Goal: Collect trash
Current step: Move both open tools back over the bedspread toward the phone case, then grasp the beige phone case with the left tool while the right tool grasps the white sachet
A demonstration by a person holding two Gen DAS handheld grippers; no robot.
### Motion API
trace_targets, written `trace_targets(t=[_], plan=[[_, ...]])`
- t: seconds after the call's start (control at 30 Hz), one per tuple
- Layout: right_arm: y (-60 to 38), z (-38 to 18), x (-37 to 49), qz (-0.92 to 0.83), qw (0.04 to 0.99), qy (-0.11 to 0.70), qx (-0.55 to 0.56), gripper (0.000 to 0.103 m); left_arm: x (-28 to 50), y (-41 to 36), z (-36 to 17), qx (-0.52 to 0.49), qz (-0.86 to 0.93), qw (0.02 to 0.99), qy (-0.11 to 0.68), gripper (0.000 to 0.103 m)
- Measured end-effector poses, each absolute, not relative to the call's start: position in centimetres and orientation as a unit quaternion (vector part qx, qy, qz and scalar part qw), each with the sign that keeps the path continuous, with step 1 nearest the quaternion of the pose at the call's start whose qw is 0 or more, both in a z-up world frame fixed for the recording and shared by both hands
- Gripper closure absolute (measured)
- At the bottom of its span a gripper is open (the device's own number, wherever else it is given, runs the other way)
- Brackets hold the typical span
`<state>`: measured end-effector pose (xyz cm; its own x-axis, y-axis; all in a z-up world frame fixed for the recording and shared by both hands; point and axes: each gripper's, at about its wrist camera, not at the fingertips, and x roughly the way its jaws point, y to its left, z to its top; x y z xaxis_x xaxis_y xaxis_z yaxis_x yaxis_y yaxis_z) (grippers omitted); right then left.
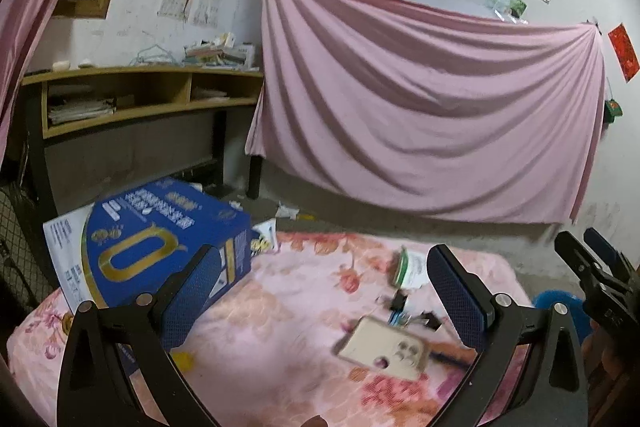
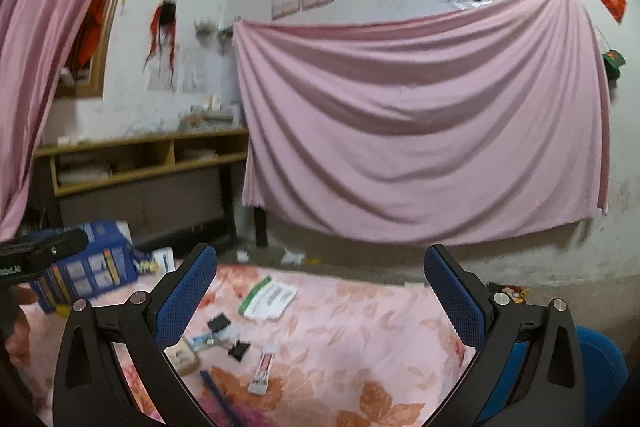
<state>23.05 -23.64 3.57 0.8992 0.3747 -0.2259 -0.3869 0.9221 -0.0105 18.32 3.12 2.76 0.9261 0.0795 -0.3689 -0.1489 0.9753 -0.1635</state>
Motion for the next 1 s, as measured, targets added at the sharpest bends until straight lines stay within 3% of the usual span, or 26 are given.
trace_targets(t=[0.33, 0.4, 0.57, 0.73, 0.87, 1.0], plan=[[-21.6, 0.5, 26.3, 0.186, 0.953, 0.237, -0.045, 0.0, 20.7, 2.9, -0.5, -0.059, 0.025, 0.958, 0.281, 0.003], [-21.4, 0.1, 26.7, 0.188, 0.948, 0.253, -0.043, 0.0, 21.3, 3.0, -1.1, -0.064, 0.015, 0.953, 0.297, 0.009], [-20.5, -0.9, 27.6, 0.197, 0.931, 0.302, -0.056, 0.004, 23.1, 3.3, -2.3, -0.078, -0.024, 0.936, 0.343, 0.042], [-19.4, -2.6, 28.6, 0.214, 0.906, 0.358, -0.066, 0.03, 24.7, 2.7, -3.7, -0.08, -0.063, 0.914, 0.394, 0.067], [-19.0, -3.4, 29.0, 0.225, 0.893, 0.384, -0.068, 0.039, 25.8, 2.3, -4.6, -0.077, -0.072, 0.9, 0.423, 0.077], [-18.8, -4.0, 29.4, 0.236, 0.881, 0.405, -0.068, 0.05, 26.4, 2.2, -5.0, -0.077, -0.083, 0.892, 0.437, 0.08]])
